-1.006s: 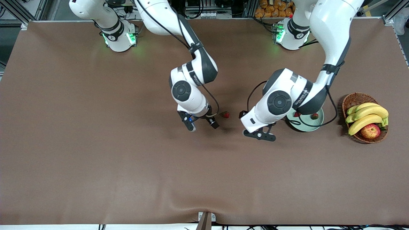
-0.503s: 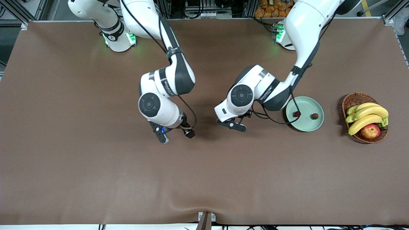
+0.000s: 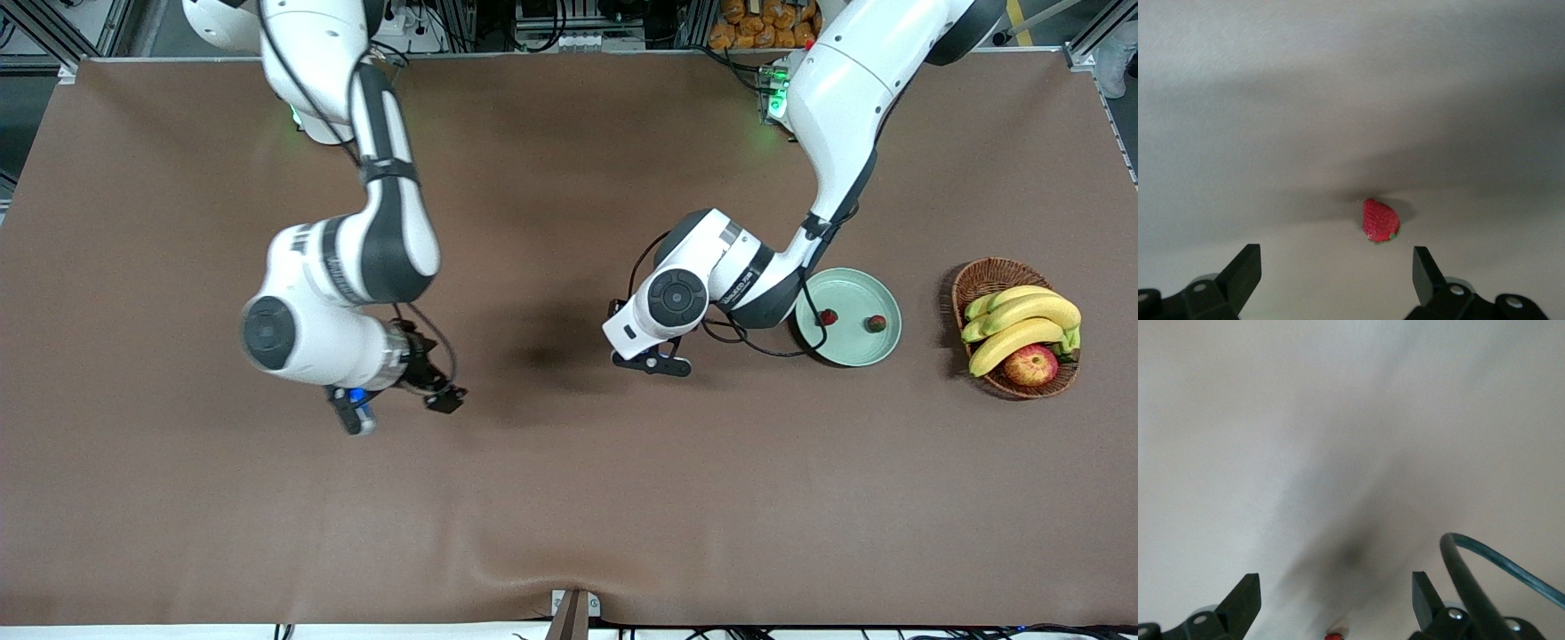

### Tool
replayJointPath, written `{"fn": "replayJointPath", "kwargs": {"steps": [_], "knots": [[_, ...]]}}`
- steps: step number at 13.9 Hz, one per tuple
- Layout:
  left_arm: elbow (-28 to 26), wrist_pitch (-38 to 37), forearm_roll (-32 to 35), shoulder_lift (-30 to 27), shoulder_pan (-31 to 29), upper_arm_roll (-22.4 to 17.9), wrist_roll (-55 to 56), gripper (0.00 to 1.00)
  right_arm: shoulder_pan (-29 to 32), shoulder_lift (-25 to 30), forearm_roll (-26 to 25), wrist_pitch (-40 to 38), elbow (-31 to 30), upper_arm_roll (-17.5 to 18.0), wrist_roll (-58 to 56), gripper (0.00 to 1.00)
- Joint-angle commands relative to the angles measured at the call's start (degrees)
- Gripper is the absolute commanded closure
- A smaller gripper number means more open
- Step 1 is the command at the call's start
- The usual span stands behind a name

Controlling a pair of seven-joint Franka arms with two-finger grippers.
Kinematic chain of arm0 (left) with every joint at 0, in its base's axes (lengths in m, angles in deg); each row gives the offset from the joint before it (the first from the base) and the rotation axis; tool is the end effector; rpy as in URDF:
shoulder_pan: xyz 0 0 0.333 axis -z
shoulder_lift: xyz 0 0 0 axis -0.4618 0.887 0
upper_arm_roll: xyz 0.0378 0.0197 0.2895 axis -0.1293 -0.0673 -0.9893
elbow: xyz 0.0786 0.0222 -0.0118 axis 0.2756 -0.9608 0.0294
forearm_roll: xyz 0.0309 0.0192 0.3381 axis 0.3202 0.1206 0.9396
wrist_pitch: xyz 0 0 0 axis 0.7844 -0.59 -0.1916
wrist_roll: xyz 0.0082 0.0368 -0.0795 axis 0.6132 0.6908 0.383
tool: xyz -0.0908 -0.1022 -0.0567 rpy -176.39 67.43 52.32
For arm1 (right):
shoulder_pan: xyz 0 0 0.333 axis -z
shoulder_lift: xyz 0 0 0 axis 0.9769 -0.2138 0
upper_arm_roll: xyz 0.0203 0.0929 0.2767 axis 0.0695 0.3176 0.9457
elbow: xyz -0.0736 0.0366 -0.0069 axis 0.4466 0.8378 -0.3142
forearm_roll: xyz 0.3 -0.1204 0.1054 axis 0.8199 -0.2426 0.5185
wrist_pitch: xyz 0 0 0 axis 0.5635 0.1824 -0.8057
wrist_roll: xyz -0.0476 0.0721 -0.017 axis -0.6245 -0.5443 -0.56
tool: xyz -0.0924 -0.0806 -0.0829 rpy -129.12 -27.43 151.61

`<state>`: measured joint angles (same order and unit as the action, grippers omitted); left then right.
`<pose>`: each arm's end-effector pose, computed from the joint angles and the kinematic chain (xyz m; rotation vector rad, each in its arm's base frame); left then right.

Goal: Collect all strawberries into plate
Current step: 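Reach the left gripper to the strawberry while the right gripper returns to rest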

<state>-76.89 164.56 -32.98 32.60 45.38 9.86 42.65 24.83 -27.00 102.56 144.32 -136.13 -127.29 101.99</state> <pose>0.4937 -0.3621 0.2102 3.1033 -0.1882 -0.4213 0.6048 0.2565 0.3363 -2.5586 1.3750 0.3726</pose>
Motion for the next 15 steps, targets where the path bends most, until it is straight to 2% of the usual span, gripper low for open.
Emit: {"fn": "replayJointPath", "kwargs": {"steps": [1, 2, 3, 4, 5, 7, 8, 9, 12, 13, 15], "knots": [[-1.19, 3.26, -1.07, -0.12, 0.75, -0.12, 7.96, 0.00, 6.22, 4.47, -1.03, -3.42, 0.01, 2.09, -4.37, 0.00], [-3.03, 5.27, -1.07, -0.20, 1.19, -0.12, 11.73, 0.00, 9.29, 5.96, -1.29, -4.21, -0.08, 3.40, -6.83, 0.00], [-4.70, 7.99, -0.99, -0.38, 1.11, -0.12, 14.82, 0.00, 12.54, 7.54, -3.64, -4.66, -0.08, 5.93, -8.94, 0.00], [-6.02, 10.02, -0.90, -0.55, 1.02, -0.12, 17.37, 0.00, 16.06, 9.82, -8.54, -4.66, -0.17, 9.79, -10.27, 0.00], [-6.99, 11.35, -0.90, -0.56, 1.37, -0.12, 19.75, 0.00, 20.18, 12.11, -14.77, -4.66, -0.17, 14.70, -11.07, 0.00], [-8.92, 13.81, -0.72, -0.73, 1.90, -0.12, 23.80, 0.00, 30.80, 16.77, -25.07, -4.75, -0.34, 27.25, -11.25, 0.00], [-9.28, 13.99, -0.72, -1.08, 1.99, -0.12, 25.73, 0.00, 35.99, 18.44, -27.98, -5.44, -0.35, 32.71, -11.34, 0.00], [-9.72, 14.08, -0.46, -1.08, 2.25, -0.12, 26.53, 0.00, 40.04, 19.59, -30.10, -7.10, -0.35, 36.59, -11.95, 0.00], [-11.56, 15.74, 0.94, -0.82, 2.78, -0.12, 26.63, 0.00, 49.98, 23.54, -32.58, -10.98, -0.35, 44.08, -18.96, 0.00], [-12.09, 16.28, 1.64, -0.82, 2.60, -0.12, 26.63, 0.04, 52.63, 25.12, -33.28, -11.86, -0.35, 46.36, -20.38, 0.00], [-12.10, 16.28, 2.00, -0.91, 2.25, -0.12, 26.36, 0.19, 52.92, 28.81, -40.71, -13.35, -0.52, 48.75, -24.15, 0.00]]}}
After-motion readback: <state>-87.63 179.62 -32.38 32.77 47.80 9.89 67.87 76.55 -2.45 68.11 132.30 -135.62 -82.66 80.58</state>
